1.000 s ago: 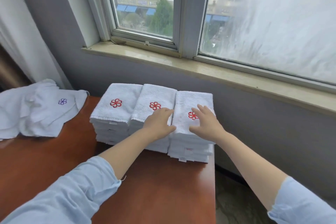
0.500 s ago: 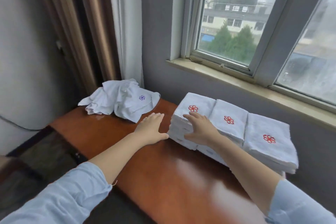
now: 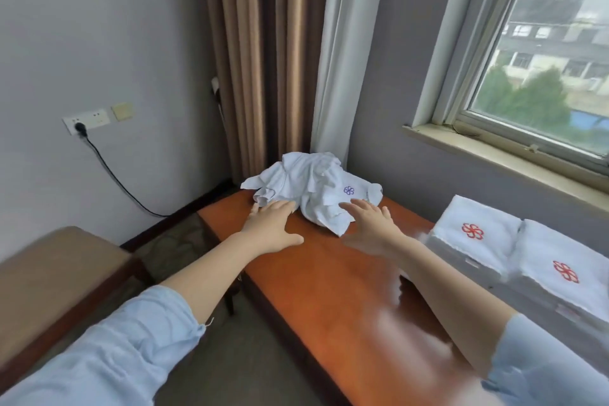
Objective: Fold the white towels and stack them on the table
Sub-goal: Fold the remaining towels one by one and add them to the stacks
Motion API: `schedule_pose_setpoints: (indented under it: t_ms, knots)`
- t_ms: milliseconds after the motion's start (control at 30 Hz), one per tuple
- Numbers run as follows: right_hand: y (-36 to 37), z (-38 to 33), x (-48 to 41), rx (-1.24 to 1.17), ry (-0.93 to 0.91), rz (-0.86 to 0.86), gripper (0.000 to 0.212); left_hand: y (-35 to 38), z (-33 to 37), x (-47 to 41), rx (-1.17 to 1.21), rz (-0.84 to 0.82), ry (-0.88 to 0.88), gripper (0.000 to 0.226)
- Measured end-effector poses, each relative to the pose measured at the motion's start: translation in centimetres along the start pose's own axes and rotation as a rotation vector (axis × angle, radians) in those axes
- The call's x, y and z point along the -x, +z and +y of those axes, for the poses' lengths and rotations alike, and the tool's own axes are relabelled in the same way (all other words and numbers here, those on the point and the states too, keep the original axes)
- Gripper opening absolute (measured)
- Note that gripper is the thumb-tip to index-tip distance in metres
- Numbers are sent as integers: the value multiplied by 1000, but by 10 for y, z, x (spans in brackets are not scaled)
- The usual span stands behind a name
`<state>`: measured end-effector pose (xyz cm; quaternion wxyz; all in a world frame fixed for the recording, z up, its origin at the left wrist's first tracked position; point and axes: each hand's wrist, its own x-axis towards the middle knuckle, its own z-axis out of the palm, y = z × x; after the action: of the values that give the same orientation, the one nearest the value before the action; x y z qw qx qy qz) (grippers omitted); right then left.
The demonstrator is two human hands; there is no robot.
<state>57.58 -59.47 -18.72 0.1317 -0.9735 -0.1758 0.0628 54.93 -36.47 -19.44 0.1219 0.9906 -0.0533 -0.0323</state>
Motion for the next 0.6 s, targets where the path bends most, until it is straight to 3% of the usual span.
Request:
schedule_pose_setpoints:
  t_ms: [600]
  knots:
    - [-1, 29, -235, -73, 66, 22, 76, -15, -96, -217, -5, -96, 22, 81]
